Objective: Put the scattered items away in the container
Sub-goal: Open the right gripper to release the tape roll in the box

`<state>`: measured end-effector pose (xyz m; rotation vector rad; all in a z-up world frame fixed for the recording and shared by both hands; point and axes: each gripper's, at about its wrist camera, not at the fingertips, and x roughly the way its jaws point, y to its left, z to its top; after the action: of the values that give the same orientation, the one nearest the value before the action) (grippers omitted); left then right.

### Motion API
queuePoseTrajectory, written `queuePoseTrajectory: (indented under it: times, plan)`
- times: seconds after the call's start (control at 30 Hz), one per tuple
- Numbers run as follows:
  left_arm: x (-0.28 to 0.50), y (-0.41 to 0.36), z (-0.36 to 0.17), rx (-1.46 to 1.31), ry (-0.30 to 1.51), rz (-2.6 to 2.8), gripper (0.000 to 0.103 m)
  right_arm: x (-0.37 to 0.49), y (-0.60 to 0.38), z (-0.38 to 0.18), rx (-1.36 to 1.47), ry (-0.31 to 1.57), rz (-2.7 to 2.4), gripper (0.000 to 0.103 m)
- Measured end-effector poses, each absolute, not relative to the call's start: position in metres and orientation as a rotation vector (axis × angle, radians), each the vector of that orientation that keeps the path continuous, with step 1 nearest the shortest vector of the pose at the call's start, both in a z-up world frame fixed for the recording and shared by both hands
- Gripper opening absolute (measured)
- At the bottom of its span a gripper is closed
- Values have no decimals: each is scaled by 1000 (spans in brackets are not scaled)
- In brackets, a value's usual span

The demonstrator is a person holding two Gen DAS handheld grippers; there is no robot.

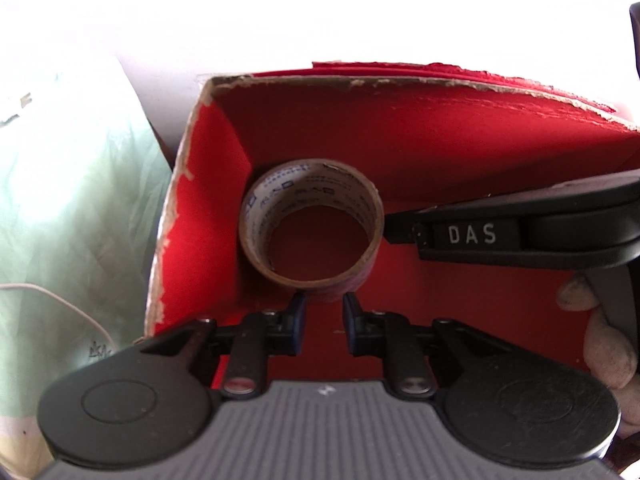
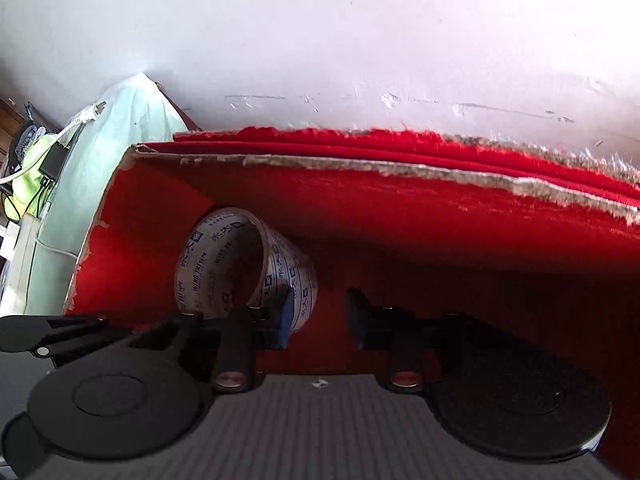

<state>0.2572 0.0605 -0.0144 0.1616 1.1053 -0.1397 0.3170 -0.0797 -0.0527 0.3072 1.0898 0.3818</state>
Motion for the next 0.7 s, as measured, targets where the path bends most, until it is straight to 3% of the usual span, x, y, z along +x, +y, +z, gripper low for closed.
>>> queuePoseTrajectory:
  times: [0.17,0.33,0.53,0.7]
  plan:
    - [265,61,-28,176,1073,-115,27,308,-104,-43,374,1074,371,33]
    - [247,56,-16,203,984,-100,45,288,-112,-23,362,1043,370,34]
    - [236,53,-3,189,907,-62,49,262,-115,-4,328,998,356,35]
    - [217,51,4,158,849,-36,49,238,-119,1,300,958,273,46]
